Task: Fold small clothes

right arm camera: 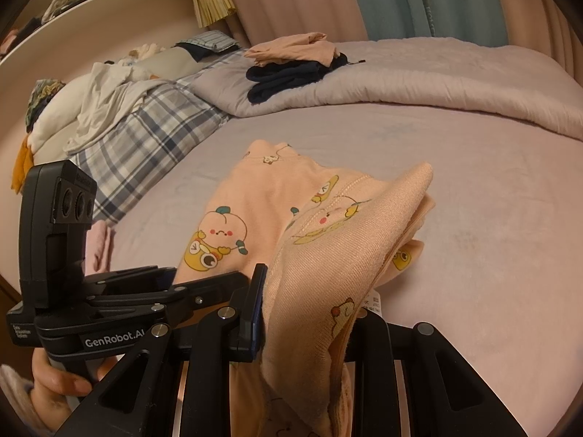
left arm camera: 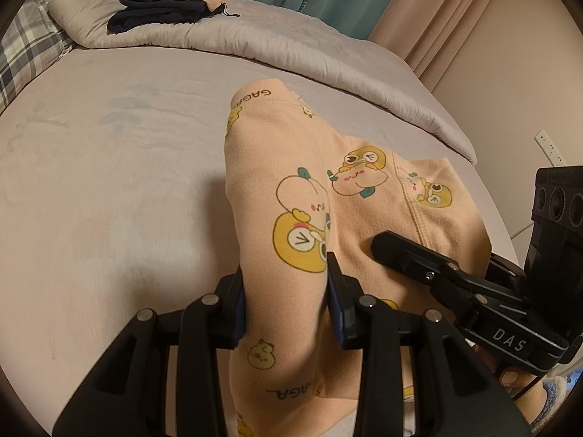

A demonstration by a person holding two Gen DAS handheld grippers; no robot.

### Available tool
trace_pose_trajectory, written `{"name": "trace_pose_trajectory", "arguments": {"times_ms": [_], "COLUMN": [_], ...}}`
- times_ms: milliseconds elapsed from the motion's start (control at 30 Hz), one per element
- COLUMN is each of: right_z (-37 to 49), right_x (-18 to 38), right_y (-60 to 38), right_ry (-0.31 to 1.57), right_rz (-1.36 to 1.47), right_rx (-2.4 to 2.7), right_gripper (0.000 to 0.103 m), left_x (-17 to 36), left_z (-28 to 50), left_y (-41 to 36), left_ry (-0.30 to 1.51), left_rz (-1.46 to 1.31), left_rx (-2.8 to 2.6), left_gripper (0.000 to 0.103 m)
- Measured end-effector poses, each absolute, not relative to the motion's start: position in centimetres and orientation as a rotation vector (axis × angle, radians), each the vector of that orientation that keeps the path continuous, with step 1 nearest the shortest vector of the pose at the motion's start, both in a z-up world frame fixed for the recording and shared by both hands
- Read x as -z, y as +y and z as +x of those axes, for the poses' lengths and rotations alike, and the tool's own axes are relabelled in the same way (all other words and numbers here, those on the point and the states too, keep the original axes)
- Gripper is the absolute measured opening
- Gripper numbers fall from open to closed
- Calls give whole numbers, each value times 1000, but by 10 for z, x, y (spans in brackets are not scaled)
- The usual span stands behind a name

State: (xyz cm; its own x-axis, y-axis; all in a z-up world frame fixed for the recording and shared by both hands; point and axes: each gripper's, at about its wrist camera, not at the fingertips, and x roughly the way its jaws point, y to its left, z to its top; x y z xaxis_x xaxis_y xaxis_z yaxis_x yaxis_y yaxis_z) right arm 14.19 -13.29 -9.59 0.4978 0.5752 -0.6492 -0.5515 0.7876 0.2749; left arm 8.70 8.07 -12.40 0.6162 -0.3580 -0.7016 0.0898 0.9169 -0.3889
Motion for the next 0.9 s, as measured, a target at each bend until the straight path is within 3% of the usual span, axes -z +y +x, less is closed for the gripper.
{"name": "trace_pose_trajectory", "arguments": {"times_ms": [900], "right_z": [151], "right_x": [104], "right_y": [-116], "right_ry": [815], "right_rz": [10], "right_rx": [-672], "right_gripper": [28], "left_x": [137], "left_z": [108], "left_y": [89], "left_ry": [883], "left_rz": [-329], "left_rx": [251], "left_gripper": [36]}}
